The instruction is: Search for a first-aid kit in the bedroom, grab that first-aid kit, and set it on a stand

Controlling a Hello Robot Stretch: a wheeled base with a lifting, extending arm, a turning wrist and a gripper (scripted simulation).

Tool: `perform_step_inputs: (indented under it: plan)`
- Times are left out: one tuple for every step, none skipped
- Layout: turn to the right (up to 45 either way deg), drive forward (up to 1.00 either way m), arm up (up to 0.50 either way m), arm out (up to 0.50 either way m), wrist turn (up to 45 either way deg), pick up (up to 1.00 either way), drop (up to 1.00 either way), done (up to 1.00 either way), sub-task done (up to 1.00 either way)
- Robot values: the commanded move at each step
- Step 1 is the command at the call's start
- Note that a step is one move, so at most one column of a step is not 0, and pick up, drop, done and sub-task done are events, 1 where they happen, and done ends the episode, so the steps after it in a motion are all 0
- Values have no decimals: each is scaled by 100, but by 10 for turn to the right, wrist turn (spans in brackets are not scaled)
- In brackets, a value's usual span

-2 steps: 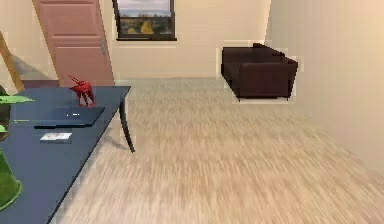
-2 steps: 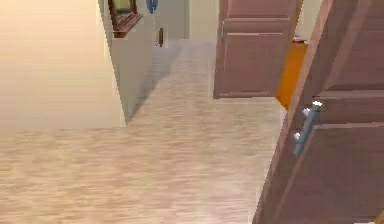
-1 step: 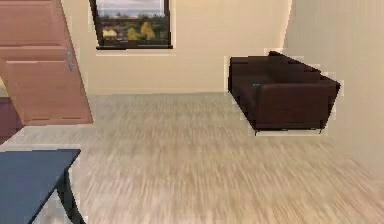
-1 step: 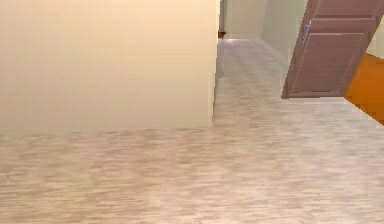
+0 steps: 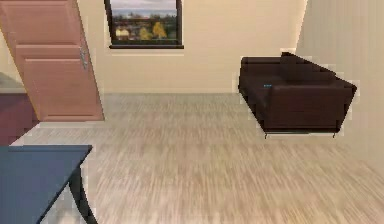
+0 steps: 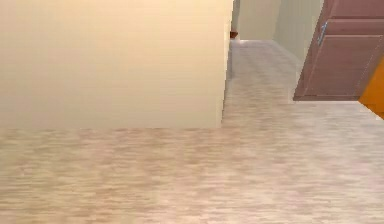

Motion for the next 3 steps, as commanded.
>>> perform_step_inputs:
  plan:
    - [0,100,0,0,0,0,0,0,0]
    - [0,15,0,0,0,0,0,0,0]
    - [-420,0,0,0,0,0,0,0,0]
